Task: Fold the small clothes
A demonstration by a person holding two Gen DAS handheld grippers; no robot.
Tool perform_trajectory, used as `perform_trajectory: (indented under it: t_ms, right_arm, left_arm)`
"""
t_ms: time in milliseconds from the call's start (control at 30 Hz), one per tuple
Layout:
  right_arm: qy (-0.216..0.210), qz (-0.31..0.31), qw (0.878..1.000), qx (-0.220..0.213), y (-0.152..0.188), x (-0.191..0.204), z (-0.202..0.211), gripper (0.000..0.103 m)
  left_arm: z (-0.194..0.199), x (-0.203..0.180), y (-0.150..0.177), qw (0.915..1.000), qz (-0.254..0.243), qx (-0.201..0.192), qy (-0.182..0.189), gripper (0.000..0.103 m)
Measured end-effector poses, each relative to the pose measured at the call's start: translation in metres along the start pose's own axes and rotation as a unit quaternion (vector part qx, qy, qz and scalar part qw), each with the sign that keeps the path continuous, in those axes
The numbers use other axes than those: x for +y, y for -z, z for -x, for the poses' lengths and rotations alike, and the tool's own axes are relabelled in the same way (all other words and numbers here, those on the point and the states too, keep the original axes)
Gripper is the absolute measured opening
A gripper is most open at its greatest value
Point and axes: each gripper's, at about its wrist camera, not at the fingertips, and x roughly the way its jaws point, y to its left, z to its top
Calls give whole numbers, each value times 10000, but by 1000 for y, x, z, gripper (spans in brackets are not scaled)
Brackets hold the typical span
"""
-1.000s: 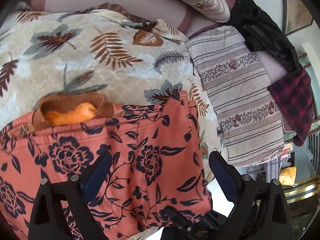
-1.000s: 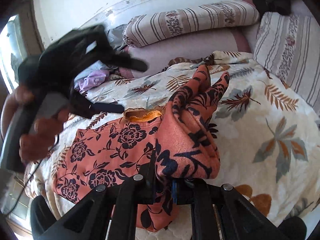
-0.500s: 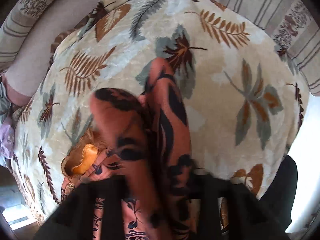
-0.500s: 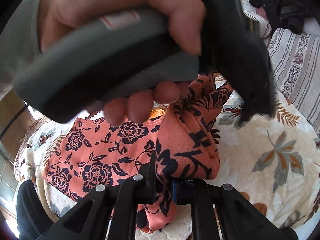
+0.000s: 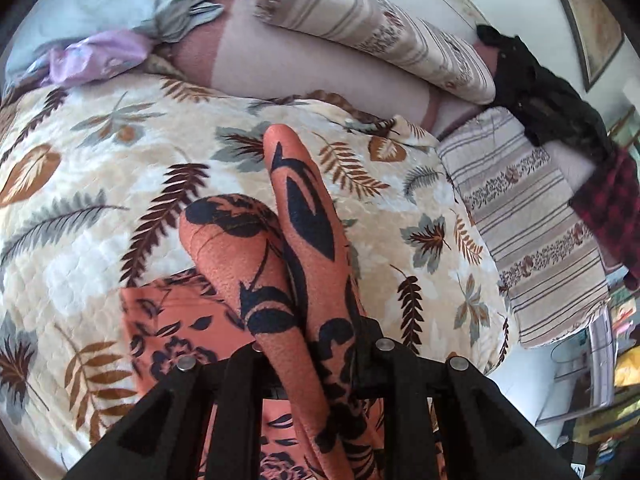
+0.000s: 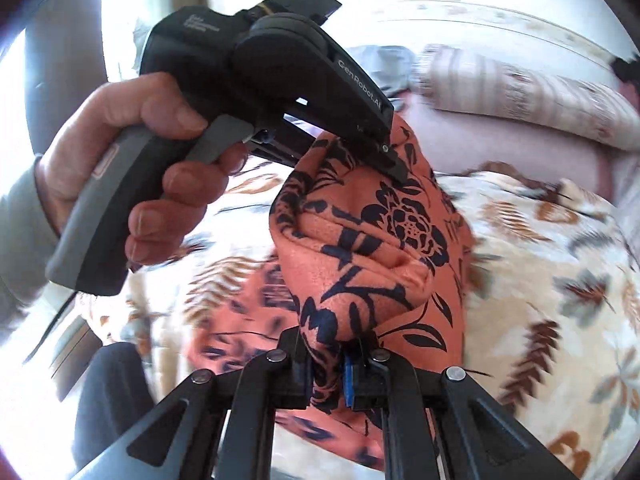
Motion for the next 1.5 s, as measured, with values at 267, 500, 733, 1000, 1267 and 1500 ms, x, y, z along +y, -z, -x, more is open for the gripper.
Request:
perform_trajectory:
  t_ms: [267, 500, 733, 1000, 1267, 1500]
  right_arm:
    - [-128, -65, 9940, 1082, 15, 42, -86, 12]
    - [174, 125, 9955, 918, 5, 52, -80, 12]
    - [461, 864, 9843, 1467, 28, 90, -121, 21]
    - [57, 667, 9894, 1287, 36, 90, -111, 32]
    - [-1300, -513, 9855, 963, 49, 32, -56, 32]
    - [-1994, -3380, 9147, 968, 82, -69, -28, 32]
  left_arm:
    - [-59, 106, 31, 9950, 799, 524, 292, 19]
    - [-43, 83, 19, 9936, -68, 74, 1127, 19]
    - [-96, 156, 24, 9873, 1006, 507, 1119, 28]
    - [-73, 145, 35, 9877, 1204, 538, 834, 57]
    - [-10, 147, 75, 9863, 1616, -56, 327, 65]
    - [-2, 111, 130, 9898, 1417, 133, 108, 66]
